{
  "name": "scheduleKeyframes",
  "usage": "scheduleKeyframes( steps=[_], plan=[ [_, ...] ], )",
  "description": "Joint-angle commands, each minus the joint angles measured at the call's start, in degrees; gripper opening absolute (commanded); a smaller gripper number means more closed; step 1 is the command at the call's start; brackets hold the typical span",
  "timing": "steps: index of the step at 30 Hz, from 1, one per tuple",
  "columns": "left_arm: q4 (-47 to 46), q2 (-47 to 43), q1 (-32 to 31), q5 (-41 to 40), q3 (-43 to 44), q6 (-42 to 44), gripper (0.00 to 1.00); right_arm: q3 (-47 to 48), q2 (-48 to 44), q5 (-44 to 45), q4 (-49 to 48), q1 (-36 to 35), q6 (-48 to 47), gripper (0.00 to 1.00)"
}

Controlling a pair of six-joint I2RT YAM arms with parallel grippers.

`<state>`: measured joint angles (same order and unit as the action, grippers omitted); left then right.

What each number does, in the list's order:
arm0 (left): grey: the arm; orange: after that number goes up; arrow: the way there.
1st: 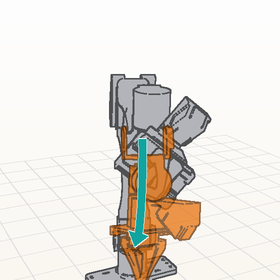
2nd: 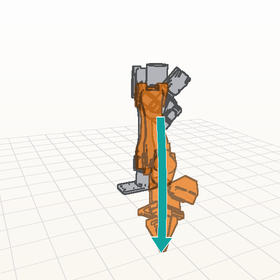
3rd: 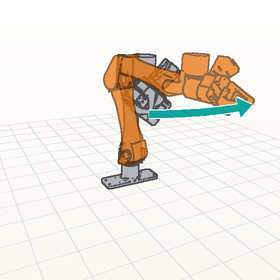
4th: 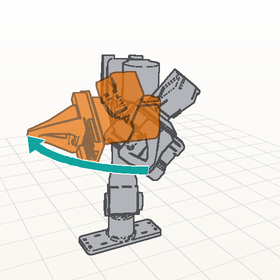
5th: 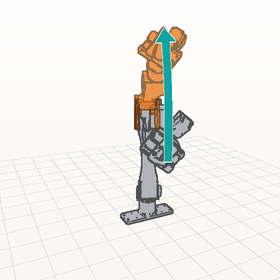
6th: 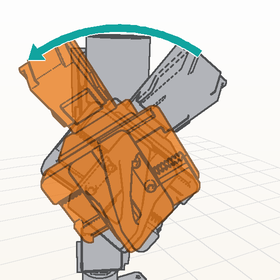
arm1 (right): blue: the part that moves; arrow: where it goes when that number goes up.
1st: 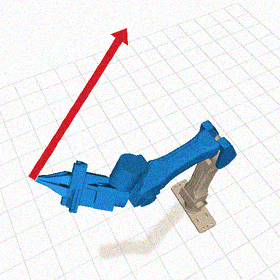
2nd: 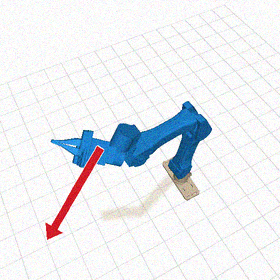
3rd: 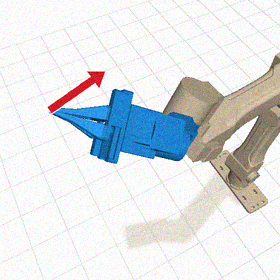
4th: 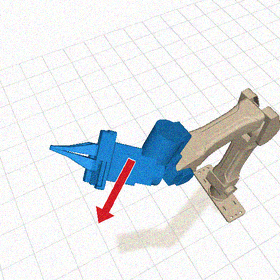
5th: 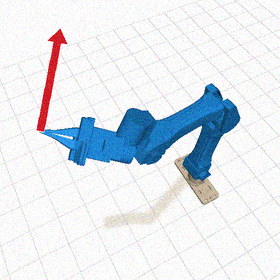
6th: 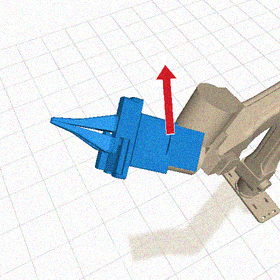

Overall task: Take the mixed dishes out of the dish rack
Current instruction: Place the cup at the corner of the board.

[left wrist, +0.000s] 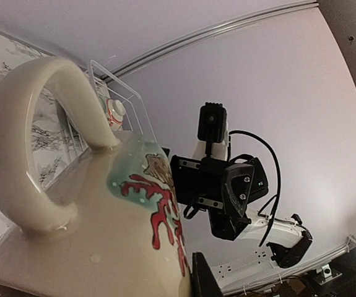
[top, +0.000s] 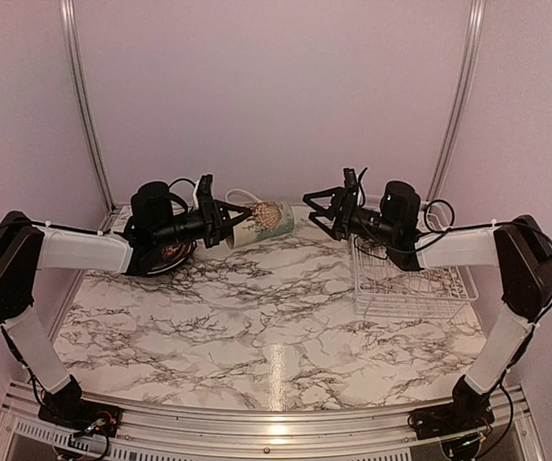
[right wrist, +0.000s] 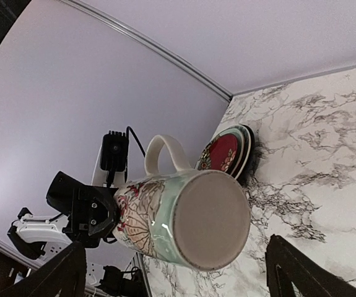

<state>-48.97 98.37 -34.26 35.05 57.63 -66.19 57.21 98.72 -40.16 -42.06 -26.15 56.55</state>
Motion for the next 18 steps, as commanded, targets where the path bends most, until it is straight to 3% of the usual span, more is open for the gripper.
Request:
scheduleKeyframes(
  steps=[1,3,6,9,13,18],
  plan=[
    [2.6,-5.6,3.1,-2.4,-0.8,4.7,0.0,0.7,-1.3,2.1,2.0,1.1,-4.1,0.98],
    [6.9,-7.2,3.9,-2.8,-0.7,6.5,0.0,0.6,-0.8,1.5,1.4,1.3,-3.7,0.99],
    [24.3,-10.8,4.5,-7.4,1.8,14.5,0.0,1.3,-1.1,2.2,4.8,1.4,-6.5,0.99],
    [45.9,-14.3,4.5,-18.3,6.3,25.6,0.0,2.5,-2.0,4.5,11.7,1.4,-11.9,0.99],
    [65.6,-18.7,4.5,-32.7,9.8,34.6,0.0,4.5,-3.8,9.1,20.6,1.4,-19.1,0.99],
    [83.1,-22.4,5.0,-44.7,13.9,36.8,0.0,9.8,-5.0,15.5,33.4,1.2,-27.3,0.98]
  ],
)
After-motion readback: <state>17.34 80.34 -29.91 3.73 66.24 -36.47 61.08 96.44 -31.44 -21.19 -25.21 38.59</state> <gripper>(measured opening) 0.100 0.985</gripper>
